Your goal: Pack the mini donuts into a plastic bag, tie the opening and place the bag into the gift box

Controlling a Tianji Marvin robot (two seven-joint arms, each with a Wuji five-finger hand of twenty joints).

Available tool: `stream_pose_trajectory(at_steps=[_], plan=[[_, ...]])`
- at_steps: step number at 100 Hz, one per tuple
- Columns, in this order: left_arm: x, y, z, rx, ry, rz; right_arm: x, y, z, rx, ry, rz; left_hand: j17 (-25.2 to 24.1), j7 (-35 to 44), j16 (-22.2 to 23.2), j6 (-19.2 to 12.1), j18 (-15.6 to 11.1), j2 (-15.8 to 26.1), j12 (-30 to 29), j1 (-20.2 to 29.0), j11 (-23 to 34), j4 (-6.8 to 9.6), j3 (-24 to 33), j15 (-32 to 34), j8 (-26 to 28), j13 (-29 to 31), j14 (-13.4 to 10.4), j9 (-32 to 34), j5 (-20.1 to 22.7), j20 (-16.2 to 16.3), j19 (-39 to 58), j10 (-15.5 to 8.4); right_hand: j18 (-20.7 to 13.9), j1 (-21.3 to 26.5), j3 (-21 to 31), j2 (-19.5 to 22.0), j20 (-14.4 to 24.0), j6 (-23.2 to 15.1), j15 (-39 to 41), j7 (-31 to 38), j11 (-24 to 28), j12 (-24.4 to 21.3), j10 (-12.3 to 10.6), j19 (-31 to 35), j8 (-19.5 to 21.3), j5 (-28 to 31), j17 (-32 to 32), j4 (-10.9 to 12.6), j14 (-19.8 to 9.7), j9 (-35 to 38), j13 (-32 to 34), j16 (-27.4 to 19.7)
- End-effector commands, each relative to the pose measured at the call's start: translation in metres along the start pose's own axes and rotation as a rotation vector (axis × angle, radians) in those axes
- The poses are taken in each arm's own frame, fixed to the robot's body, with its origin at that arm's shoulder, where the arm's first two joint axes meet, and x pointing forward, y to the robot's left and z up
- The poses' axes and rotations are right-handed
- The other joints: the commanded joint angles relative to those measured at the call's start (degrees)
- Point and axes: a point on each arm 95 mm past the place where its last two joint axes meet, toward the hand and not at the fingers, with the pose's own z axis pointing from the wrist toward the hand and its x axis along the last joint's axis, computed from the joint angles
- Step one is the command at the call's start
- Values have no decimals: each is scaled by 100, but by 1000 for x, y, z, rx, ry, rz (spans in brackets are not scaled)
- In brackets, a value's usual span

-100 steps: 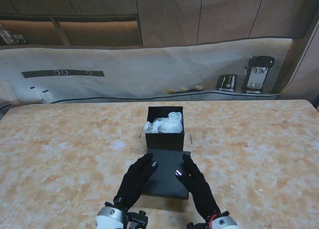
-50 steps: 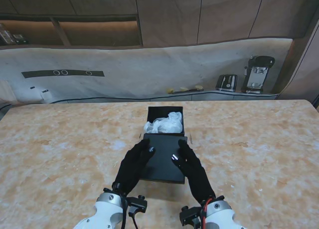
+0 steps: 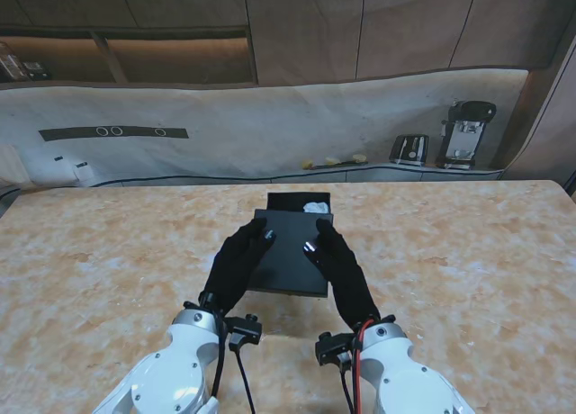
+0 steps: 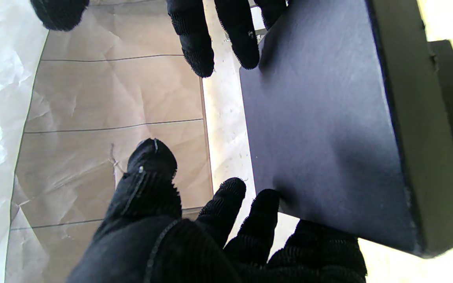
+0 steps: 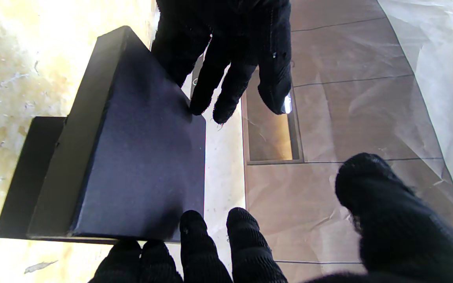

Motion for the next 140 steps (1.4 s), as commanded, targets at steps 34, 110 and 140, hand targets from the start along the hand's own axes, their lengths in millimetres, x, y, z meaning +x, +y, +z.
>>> stream_pose_trajectory(at_steps=[34,110,140], plan=[[16,-2,36,-48,21,0,18,-10,36,41,17,18,323,-94,240,-18,-311,230,19,74,31,5,-63,993,7,744,-134,140,116,138,681,-31,-281,-56,-78,-15,389,1,1083,258,100,217,-124,628,-151,-131,359,-121,-321,23,758,247],[13,-18,102,-27,-49,-10,25,-5,96,36,-26,-14,323,-99,242,-40,-323,245,20,53,27,12,-61,976,-6,755,-151,126,107,144,694,-59,-302,-4,-148,23,426,45,1040,576,86,207,-129,614,-313,-196,336,-118,-332,24,756,225],[19,-17,113,-32,-52,-40,29,2,103,16,-22,-31,324,-101,243,-39,-328,258,18,58,21,18,-54,977,-10,754,-146,124,105,151,708,-55,-297,25,-143,32,440,90,1031,662,85,207,-117,611,-361,-216,332,-116,-319,24,758,220]])
